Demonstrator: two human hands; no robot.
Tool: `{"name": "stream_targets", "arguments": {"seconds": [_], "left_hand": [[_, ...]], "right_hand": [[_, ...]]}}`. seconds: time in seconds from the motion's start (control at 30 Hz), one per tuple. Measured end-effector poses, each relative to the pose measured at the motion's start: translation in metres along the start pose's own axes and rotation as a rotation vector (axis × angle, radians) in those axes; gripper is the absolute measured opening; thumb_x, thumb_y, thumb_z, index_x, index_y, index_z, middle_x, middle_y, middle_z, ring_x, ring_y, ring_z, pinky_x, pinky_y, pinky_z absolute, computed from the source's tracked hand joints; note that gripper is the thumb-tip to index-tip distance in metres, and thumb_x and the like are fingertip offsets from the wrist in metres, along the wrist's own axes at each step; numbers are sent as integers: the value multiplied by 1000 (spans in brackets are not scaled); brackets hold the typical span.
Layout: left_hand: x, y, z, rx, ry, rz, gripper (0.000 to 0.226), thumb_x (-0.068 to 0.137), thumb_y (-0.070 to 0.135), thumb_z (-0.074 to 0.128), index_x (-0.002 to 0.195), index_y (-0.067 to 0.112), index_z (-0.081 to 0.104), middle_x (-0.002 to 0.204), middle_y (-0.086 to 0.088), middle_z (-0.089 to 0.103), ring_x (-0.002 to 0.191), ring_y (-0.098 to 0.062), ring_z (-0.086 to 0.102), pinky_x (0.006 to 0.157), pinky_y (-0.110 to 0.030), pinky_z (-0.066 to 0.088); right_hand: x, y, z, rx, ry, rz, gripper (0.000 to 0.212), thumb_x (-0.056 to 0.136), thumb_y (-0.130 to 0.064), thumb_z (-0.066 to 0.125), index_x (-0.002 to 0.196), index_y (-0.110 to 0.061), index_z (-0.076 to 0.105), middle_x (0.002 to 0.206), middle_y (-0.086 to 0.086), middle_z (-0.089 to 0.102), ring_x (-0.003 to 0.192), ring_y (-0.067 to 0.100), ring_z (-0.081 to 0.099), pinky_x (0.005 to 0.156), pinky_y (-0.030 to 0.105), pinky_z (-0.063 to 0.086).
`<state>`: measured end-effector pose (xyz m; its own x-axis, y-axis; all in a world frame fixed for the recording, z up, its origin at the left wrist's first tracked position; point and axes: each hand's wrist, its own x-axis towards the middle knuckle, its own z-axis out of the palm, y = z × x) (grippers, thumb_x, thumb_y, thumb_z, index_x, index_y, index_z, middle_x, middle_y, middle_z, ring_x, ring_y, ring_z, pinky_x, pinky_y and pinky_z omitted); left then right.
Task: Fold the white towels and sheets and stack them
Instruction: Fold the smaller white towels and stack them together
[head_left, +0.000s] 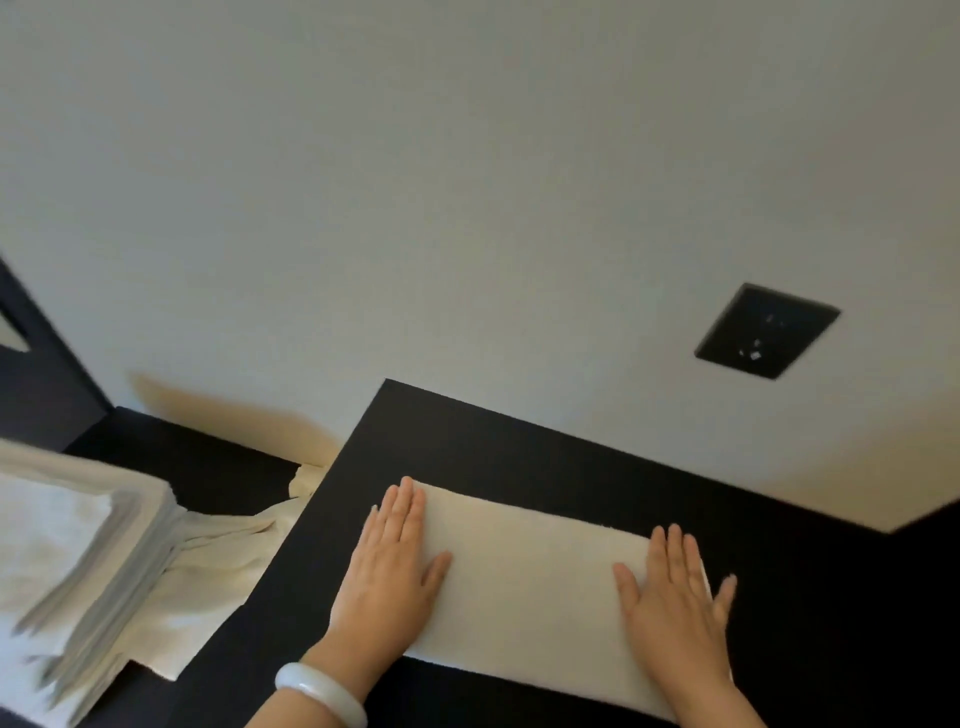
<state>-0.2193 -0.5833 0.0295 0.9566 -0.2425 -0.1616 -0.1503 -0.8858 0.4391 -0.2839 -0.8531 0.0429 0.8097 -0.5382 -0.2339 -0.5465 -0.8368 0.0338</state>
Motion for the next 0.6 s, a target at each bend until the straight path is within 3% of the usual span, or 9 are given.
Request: {"name": "stream_targets", "arguments": {"seconds": [0.07, 0.13, 0.2, 0.3, 0.4, 0.5, 0.6], "left_hand": [[-5, -13, -8, -214, 67, -65, 79, 99, 41, 49, 157, 28, -2, 164, 10, 1, 150, -8, 5, 119, -27, 6], [-15, -25, -13, -253, 144, -114, 69, 94, 36, 59, 152, 27, 24, 153, 12, 24, 141, -6, 23, 117, -25, 19], [-25, -34, -18, -268, 166, -138, 47, 91, 37, 63, 134, 31, 45, 134, 15, 35, 123, -3, 32, 105, -19, 31], [-37, -41, -24, -301, 131, -159, 18, 88, 39, 66, 99, 36, 52, 113, 18, 34, 107, -1, 34, 86, -16, 34], [-43, -46, -27, -320, 104, -154, 15, 86, 44, 68, 86, 37, 55, 109, 20, 34, 104, 0, 32, 83, -15, 32], [-45, -51, -30, -321, 71, -132, 15, 86, 49, 67, 82, 36, 60, 111, 20, 34, 107, -1, 30, 91, -16, 29], [-48, -57, -32, -323, 57, -136, 19, 88, 52, 64, 77, 37, 60, 107, 21, 35, 104, -1, 32, 92, -17, 31]], "right_hand": [[0, -21, -15, -31, 106, -101, 70, 101, -55, 20, 157, -20, -3, 166, 1, -6, 152, 21, -8, 123, 52, -1], [-6, -55, -19, 101, 158, -381, 63, 103, -45, 28, 157, -24, 3, 166, -5, 1, 151, 12, -6, 123, 39, -2], [-17, -100, -17, 238, 88, -658, 58, 105, -36, 31, 157, -28, 7, 165, -10, 5, 147, 1, -6, 120, 26, -2], [-23, -161, -7, 231, 9, -898, 56, 106, -33, 32, 158, -23, 12, 165, -8, 10, 146, 0, -2, 119, 21, -1], [-22, -187, 9, 141, 0, -910, 57, 107, -36, 24, 158, -19, 5, 166, -4, 0, 151, 7, -7, 122, 27, -7], [-25, -187, 25, 43, 84, -884, 59, 100, -46, 1, 153, -24, -14, 165, -6, -11, 148, 6, -18, 119, 31, -15], [-23, -186, 32, 41, 112, -881, 62, 94, -51, -8, 149, -27, -20, 163, -9, -14, 147, 4, -20, 118, 30, -16]]}}
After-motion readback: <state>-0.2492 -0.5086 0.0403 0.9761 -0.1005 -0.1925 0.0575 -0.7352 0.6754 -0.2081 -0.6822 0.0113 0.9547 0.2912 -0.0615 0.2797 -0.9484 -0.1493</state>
